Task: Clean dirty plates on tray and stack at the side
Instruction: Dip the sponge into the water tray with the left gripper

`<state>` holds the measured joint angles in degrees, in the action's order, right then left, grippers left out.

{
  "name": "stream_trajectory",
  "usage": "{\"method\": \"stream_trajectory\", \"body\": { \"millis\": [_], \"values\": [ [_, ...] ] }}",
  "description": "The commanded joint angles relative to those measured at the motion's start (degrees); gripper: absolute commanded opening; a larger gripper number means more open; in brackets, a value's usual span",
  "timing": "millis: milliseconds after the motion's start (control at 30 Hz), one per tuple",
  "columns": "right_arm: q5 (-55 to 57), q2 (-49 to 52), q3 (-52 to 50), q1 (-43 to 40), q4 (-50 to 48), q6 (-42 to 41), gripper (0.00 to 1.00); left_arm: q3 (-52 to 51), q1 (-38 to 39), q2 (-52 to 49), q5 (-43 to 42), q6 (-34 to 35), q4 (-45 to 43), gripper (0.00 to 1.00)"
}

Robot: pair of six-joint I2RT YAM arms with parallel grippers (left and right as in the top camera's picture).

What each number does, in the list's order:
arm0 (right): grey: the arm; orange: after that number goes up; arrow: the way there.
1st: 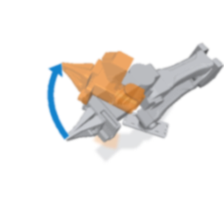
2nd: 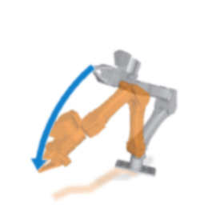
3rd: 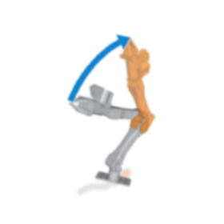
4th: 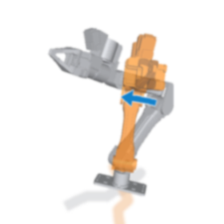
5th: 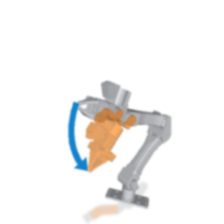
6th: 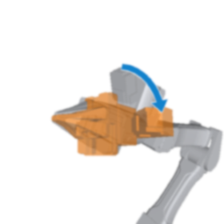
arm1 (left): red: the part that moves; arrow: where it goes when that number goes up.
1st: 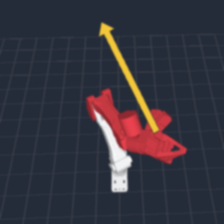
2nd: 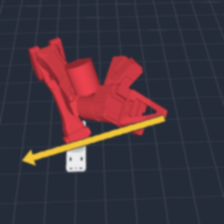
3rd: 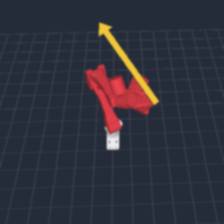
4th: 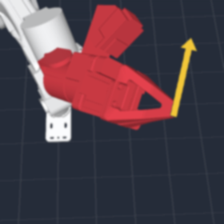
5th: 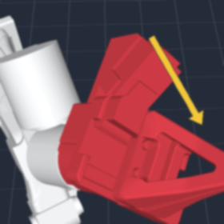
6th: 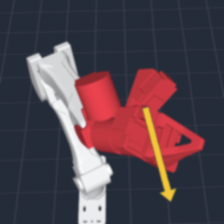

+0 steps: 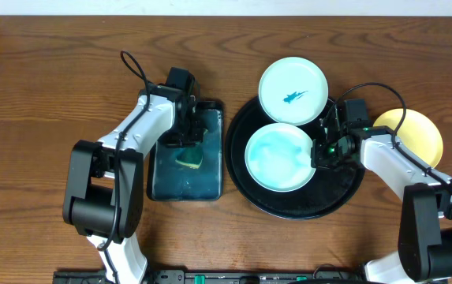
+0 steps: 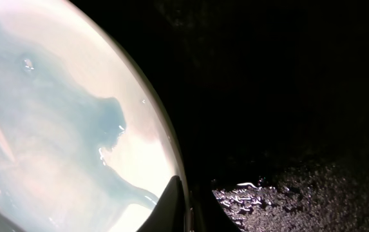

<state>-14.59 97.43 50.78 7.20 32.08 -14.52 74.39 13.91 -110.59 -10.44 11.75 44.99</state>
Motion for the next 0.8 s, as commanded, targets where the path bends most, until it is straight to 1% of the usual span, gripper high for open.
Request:
{"method": "stream_trajectory", "body": {
  "millis": [0, 167, 300, 467, 767],
  "values": [
    [1.70, 0.42, -0.42, 0.39, 0.26, -0.22, 0.07, 2.25, -0.13, 3.21, -0.90, -0.17, 1.22, 0.07],
    [1.70, 0.42, -0.42, 0.39, -0.09, -0.22, 0.09, 2.73, -0.13, 9.62, -0.81, -0.17, 1.51, 0.08],
    [1.68, 0.42, -0.42, 0.39, -0.37, -0.22, 0.11, 2.71, -0.13, 11.10, -0.48, -0.15, 1.40, 0.08],
    [1.70, 0.42, -0.42, 0.39, -0.87, -0.22, 0.12, 2.21, -0.07, 8.92, -0.48, -0.13, 1.42, 0.08],
    [1.68, 0.42, -0.42, 0.39, -1.01, -0.22, 0.08, 1.53, -0.07, 1.16, -0.50, -0.13, 1.40, 0.08]
  ]
}}
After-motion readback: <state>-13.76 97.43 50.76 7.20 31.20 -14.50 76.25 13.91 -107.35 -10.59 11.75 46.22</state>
